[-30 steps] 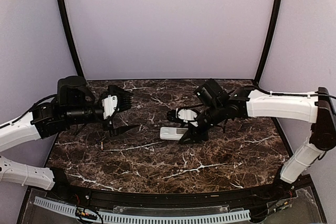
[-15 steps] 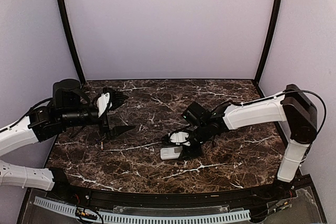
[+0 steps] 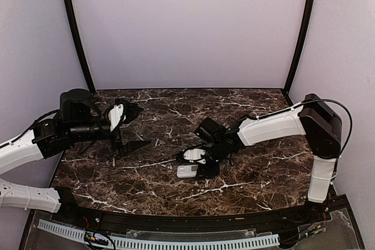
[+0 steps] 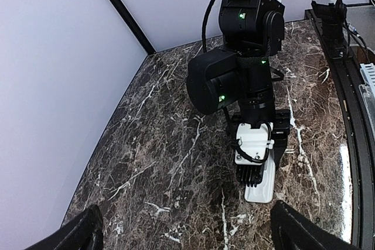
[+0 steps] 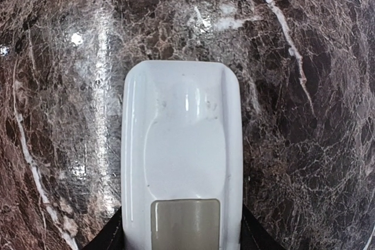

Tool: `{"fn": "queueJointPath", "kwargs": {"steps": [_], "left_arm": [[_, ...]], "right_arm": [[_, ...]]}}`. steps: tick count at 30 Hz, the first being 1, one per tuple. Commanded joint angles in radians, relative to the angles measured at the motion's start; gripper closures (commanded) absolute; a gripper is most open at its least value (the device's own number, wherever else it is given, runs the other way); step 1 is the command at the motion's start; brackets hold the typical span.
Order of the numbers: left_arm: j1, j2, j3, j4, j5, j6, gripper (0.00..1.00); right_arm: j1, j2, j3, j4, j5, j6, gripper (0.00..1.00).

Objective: Load the batteries into the remote control
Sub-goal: Place the remote control at the center of the board.

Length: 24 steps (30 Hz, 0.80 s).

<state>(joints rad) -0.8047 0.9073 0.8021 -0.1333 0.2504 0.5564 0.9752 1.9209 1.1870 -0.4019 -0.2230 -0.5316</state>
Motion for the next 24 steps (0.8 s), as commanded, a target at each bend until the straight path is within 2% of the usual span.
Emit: {"fn": "queueJointPath", "kwargs": {"steps": [1, 5, 14, 21, 24], "left_arm": [[0.007, 0.01, -0.012, -0.033, -0.002, 0.008, 0.01], [0.007, 0.015, -0.018, -0.041, -0.008, 0.016, 0.01], [0.007, 0.04, -0.034, -0.072, -0.031, 0.04, 0.01], [0.007, 0.125, -0.088, -0.018, -0.033, 0.061, 0.03], [0.007, 0.164, -0.09, 0.004, 0.048, 0.024, 0.07]], "right_arm": [[0.02, 0.042, 0.014, -0.048, 0.048, 0.031, 0.48], [0.023, 0.045, 0.018, -0.058, 0.065, 0.031, 0.4], [0.034, 0.02, 0.073, -0.104, 0.102, 0.051, 0.35], [0.032, -0.164, 0.093, -0.041, -0.016, 0.155, 0.32], [0.019, -0.258, 0.077, 0.008, -0.025, 0.276, 0.31]]}}
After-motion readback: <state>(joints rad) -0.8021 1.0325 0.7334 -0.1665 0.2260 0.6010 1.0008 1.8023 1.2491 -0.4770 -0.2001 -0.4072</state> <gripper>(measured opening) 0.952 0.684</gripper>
